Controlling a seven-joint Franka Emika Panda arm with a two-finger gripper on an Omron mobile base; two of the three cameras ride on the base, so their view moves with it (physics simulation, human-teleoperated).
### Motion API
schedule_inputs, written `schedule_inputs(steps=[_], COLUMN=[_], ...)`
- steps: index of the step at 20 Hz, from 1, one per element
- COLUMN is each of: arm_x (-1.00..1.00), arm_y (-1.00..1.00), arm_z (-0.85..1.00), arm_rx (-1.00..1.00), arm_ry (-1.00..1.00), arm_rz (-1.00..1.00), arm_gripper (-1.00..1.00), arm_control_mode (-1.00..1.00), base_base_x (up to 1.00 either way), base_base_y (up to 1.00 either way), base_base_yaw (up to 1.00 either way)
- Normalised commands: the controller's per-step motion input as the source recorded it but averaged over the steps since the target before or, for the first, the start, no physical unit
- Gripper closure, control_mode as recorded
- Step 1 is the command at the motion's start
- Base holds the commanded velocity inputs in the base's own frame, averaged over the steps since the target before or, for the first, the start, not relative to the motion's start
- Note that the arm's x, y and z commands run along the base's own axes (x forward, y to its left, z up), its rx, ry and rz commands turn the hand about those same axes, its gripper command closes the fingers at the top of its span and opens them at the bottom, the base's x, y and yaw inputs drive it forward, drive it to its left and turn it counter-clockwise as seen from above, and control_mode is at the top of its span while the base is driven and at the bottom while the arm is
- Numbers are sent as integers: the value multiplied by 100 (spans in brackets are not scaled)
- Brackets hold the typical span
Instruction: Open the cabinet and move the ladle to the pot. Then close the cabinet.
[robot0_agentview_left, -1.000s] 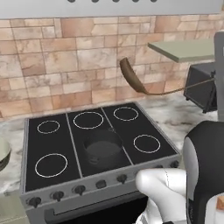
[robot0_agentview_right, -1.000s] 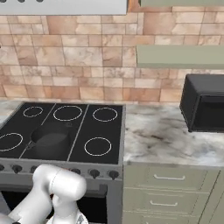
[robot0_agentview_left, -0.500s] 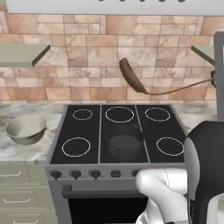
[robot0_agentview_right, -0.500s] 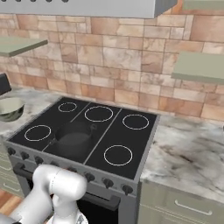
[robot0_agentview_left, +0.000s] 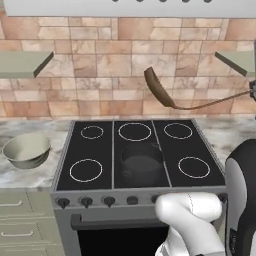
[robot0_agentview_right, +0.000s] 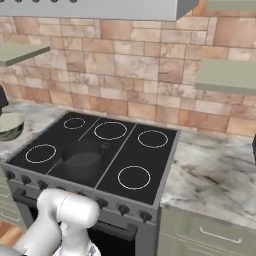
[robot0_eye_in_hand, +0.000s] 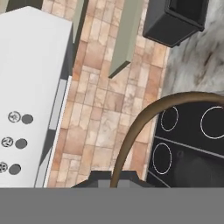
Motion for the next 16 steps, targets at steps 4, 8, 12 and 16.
schedule_inputs(steps=[4,8,12,16], arm_x=[0,0,0,19], arm_y=[0,0,0,0], arm_z=[0,0,0,-7], arm_rx=[0,0,0,0], arm_ry=[0,0,0,1], arm_rz=[0,0,0,-5], arm_gripper=[100,100,100,100], arm_control_mode=[100,100,100,-100], base_base_x=[100,96,92,62], base_base_y=[17,6,7,1], base_base_yaw=[-34,-30,-28,-20])
